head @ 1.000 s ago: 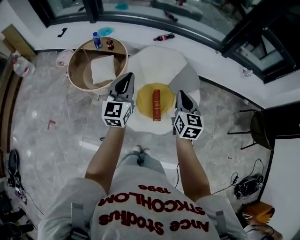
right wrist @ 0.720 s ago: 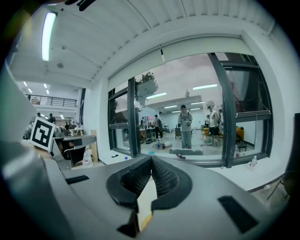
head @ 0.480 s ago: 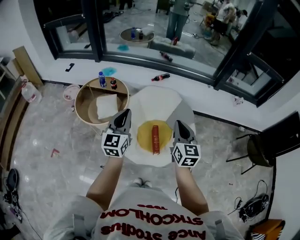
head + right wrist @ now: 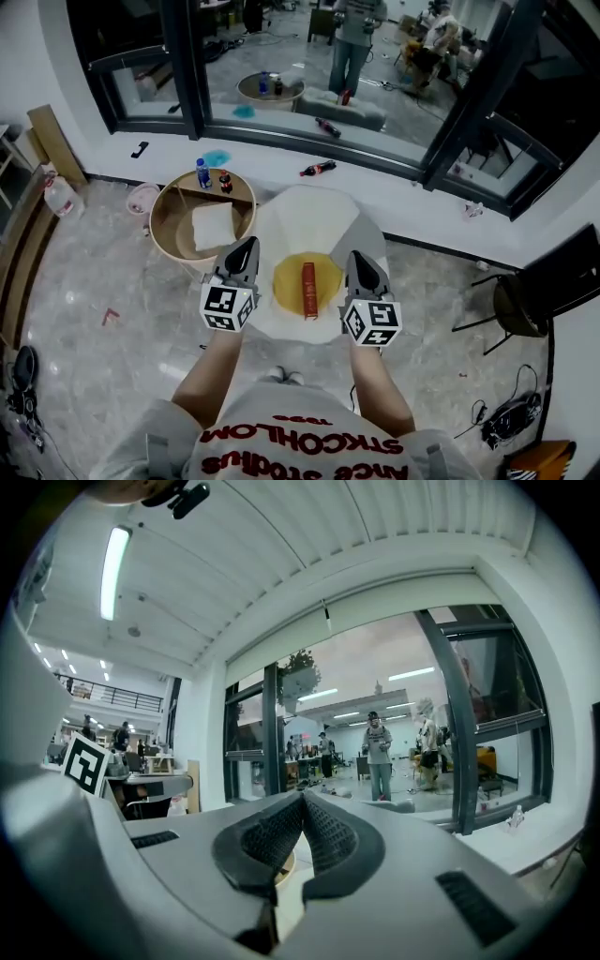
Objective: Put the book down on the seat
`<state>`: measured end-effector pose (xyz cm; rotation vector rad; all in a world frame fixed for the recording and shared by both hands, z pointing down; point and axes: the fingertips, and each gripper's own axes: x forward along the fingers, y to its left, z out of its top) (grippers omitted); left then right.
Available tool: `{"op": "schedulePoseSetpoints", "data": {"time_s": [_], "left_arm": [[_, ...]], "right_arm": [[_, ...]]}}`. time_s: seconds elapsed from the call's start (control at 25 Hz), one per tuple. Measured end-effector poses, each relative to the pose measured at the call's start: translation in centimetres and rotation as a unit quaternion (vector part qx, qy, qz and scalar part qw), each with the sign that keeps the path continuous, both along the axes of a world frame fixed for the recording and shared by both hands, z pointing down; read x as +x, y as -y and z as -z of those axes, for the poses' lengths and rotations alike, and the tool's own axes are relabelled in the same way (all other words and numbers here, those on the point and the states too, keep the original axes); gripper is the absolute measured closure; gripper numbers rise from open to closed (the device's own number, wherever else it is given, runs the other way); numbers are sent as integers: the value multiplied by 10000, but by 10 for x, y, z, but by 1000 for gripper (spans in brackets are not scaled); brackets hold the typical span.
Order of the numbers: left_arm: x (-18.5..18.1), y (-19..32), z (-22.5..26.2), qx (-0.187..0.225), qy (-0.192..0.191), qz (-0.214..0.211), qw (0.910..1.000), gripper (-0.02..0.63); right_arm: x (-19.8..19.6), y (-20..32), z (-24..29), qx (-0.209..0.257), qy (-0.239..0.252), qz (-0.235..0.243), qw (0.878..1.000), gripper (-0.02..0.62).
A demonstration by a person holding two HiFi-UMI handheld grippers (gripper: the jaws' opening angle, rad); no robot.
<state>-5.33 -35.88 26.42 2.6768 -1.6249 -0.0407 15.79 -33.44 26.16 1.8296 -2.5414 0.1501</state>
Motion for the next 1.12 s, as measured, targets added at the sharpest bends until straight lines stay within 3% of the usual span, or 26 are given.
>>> {"op": "schedulePoseSetpoints", "data": {"time_s": [1.12], "left_arm": [[21, -13, 1, 33, 48, 5, 10000, 592]], "right_arm": [[6, -13, -5, 19, 283, -14, 9996, 572]]}}
